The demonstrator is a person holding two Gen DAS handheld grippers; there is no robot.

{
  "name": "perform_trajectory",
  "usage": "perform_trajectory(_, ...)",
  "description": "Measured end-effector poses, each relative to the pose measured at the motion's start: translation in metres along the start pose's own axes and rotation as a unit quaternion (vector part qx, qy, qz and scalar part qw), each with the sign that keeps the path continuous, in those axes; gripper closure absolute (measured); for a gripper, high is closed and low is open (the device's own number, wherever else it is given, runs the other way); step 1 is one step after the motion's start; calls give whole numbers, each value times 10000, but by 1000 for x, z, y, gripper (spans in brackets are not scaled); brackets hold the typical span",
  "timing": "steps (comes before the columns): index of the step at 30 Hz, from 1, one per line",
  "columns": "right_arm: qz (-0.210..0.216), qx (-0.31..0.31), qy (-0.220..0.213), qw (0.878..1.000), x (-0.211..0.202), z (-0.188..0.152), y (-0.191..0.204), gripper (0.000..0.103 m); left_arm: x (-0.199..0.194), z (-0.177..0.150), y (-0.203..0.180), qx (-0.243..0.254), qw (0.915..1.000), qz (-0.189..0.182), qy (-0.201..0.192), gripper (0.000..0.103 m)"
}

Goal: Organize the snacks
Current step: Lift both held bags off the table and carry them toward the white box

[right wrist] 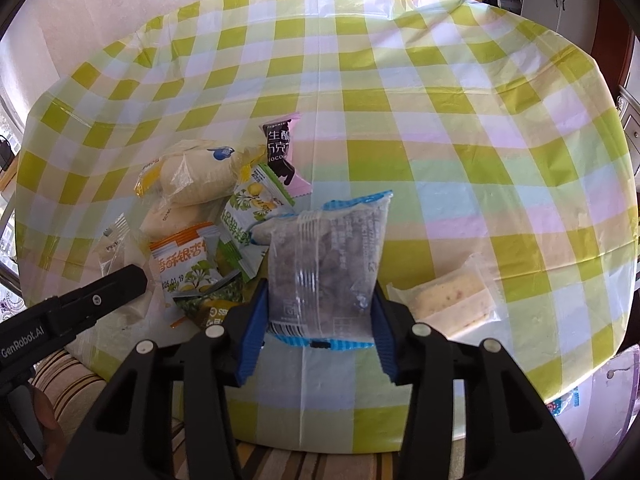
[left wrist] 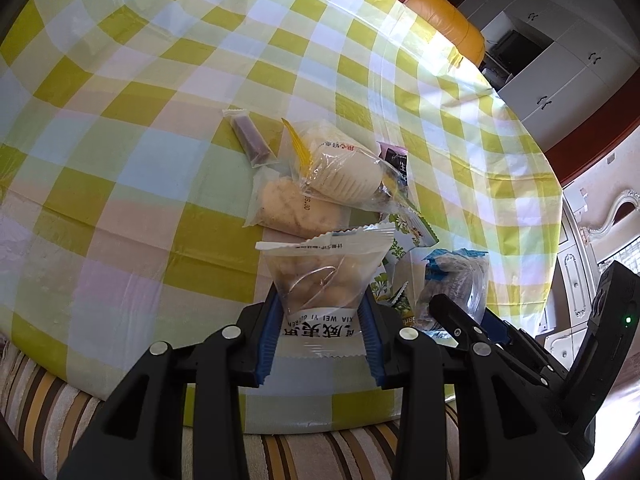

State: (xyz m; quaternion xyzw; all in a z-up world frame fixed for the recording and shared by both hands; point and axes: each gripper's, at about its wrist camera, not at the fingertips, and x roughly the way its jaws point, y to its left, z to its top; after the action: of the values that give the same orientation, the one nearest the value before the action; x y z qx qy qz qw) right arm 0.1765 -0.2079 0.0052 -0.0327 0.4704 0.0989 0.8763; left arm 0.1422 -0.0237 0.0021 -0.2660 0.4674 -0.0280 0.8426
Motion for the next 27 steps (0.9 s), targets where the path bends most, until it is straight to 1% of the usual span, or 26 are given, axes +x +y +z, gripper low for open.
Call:
perform_trajectory(8,63,139,-150,9998,-17,-3,-10,55,-11,-1,-14,259,9995,107,-171,67)
perform_trajectory(27,91,499,-278,9983,-50,-21,-46,55,-14,-19,-57,812,9966,62,-85,67)
